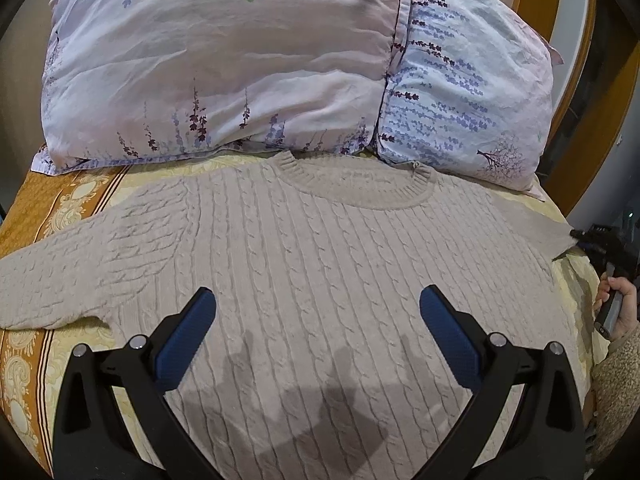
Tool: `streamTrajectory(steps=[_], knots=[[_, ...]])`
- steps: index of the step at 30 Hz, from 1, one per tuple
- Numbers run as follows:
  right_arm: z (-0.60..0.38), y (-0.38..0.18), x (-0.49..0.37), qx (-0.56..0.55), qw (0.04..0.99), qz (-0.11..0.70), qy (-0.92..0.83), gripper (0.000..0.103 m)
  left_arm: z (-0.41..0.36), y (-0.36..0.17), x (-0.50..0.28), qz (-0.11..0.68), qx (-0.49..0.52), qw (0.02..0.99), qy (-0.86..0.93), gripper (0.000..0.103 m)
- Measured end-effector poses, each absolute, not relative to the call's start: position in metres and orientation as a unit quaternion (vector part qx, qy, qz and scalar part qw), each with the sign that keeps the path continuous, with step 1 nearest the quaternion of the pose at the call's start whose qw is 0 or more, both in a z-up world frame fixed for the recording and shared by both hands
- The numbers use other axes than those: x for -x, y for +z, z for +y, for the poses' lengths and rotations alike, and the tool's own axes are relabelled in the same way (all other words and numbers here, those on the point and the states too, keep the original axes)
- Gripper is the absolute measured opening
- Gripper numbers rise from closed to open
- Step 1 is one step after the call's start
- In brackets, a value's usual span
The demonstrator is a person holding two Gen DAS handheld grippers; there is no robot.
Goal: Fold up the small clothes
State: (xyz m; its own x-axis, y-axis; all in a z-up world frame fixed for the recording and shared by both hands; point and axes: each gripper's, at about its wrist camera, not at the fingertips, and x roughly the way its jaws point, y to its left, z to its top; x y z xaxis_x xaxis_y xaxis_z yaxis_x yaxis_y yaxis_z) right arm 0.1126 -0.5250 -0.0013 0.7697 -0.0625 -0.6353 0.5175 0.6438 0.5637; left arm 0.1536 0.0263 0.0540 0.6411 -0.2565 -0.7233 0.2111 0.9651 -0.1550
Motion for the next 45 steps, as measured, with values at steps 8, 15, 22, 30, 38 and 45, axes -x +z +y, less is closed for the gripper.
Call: streamTrajectory(steps=[8,15,22,30,38,45], knots=[[-0.453,0.064,-0.126,-0.312,0.914,0.252,-0.055,0.009,0.034,0.052,-0.158,0.406,0.050,0.902,-0.136,0.101],[-0.325,0.046,-0.150,-0.246,0.904,0.337,0.097,0.009,0.036,0.052,-0.162,0.406,0.070,0.901,-0.135,0.101],[-0.304,0.010,-0.158,-0.279,0.865,0.402,0.115,0.026,0.038,0.053,-0.157,0.402,0.065,0.903,-0.139,0.101],[-0.382,0.010,-0.143,-0.408,0.837,0.363,0.039,0.051,0.042,0.051,-0.158,0.406,0.080,0.899,-0.145,0.101],[-0.428,-0.012,-0.136,-0.457,0.813,0.354,-0.076,0.024,0.048,0.052,-0.157,0.405,0.091,0.896,-0.159,0.101],[-0.387,0.044,-0.142,-0.278,0.904,0.307,-0.106,0.010,0.067,0.053,-0.164,0.404,0.134,0.887,-0.181,0.101]])
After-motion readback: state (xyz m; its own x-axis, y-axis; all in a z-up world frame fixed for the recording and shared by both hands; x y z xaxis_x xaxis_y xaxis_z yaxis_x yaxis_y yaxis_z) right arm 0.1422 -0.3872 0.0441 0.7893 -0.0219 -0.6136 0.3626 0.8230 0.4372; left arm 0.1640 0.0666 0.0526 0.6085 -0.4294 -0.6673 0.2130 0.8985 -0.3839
